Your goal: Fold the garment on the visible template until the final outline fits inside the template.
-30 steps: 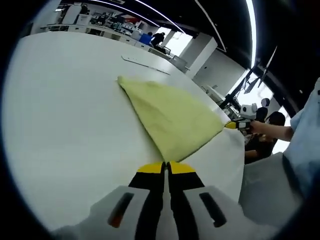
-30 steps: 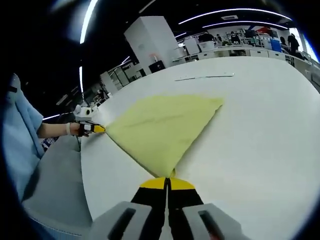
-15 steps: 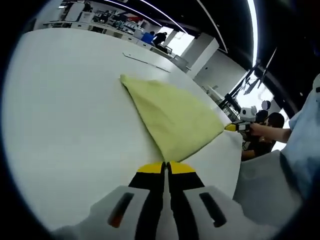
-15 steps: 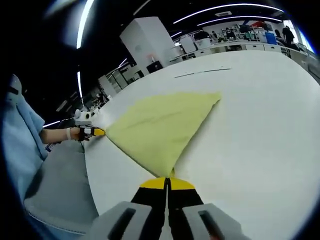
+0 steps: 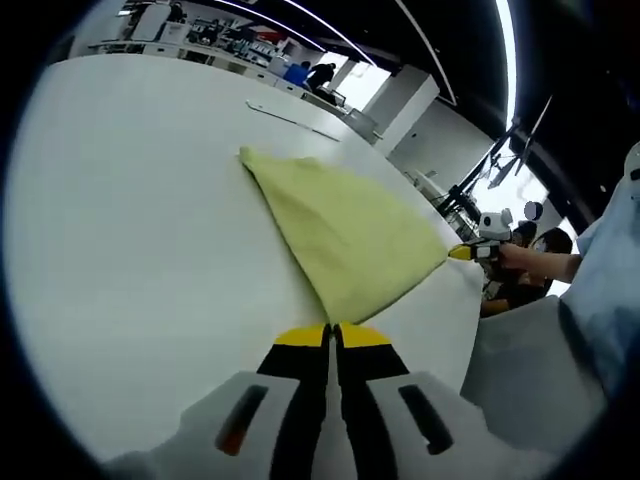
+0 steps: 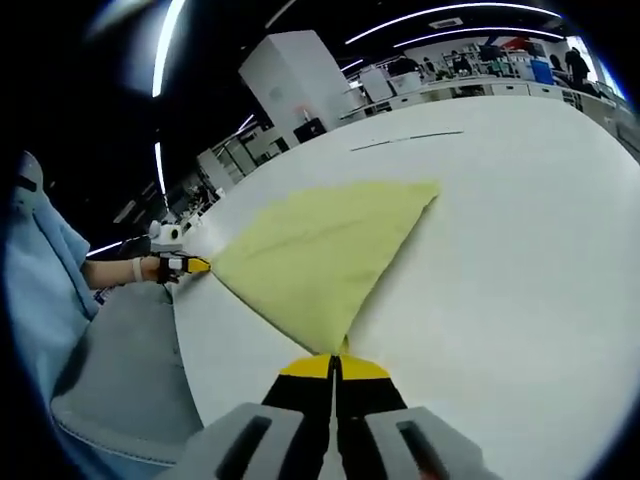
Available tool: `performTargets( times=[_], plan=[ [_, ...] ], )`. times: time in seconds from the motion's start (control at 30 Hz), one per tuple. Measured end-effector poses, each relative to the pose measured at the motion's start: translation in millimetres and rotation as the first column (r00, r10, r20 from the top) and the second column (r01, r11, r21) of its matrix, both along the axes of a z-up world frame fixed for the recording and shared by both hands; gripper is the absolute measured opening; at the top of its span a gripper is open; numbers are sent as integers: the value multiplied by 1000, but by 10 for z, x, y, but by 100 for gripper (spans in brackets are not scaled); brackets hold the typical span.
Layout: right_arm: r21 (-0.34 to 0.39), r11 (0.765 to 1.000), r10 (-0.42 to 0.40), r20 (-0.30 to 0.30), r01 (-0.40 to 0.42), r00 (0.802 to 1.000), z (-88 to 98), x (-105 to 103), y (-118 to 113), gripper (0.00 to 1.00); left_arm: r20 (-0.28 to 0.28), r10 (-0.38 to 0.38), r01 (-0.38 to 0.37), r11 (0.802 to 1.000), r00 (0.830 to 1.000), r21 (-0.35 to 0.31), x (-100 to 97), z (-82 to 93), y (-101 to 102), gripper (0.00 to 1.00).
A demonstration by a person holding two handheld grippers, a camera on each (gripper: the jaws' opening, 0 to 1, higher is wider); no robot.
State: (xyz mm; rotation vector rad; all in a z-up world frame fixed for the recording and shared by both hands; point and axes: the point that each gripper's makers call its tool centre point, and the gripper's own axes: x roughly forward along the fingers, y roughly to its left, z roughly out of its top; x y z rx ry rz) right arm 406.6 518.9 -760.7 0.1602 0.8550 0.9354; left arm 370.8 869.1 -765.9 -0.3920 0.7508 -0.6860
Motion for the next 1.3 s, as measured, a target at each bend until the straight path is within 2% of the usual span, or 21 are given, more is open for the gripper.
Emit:
performTargets(
  times=[0.2,0.3,0.47,0.53,0.63,0.73,0.8,0.87,1.0,1.1,1.2,1.3],
  plan=[
    [12,1000,-6,-4,6,1000,15,-4,16,0,19,-11,11,1000,1000,6,-4,12,-9,0],
    [20,1000,-2,13,1,1000,48,-6,24,0,18,-14,14,1000,1000,6,-8,15,-2,2],
    [35,999,-21,63,19,998,131,37,16,3,60,-17,17,1000,998,-1,10,115,18,16],
    [35,999,-33,70,30,997,160,58,11,13,87,-20,19,1000,996,10,32,165,26,25],
    [21,999,-36,117,34,992,227,96,18,27,121,-32,29,999,992,24,60,218,28,37],
    [15,999,-37,155,35,987,310,118,45,44,134,-39,35,999,990,33,69,270,16,52],
    [11,999,-34,169,33,985,348,117,63,53,154,-47,37,997,987,68,90,269,28,60],
    [-2,1000,-28,202,29,979,386,124,69,61,172,-53,41,996,984,74,99,290,29,66],
    [-19,999,-31,224,36,974,439,121,55,77,187,-56,39,995,981,91,108,332,23,80],
    [-27,998,-53,245,61,968,485,143,19,88,199,-46,24,993,979,115,116,345,51,97],
    [-15,996,-77,260,84,962,518,168,16,99,214,-20,-1,995,977,98,111,409,74,98],
    [-28,996,-80,262,90,962,516,138,35,100,220,-14,-8,995,975,98,67,453,61,99]
  ],
)
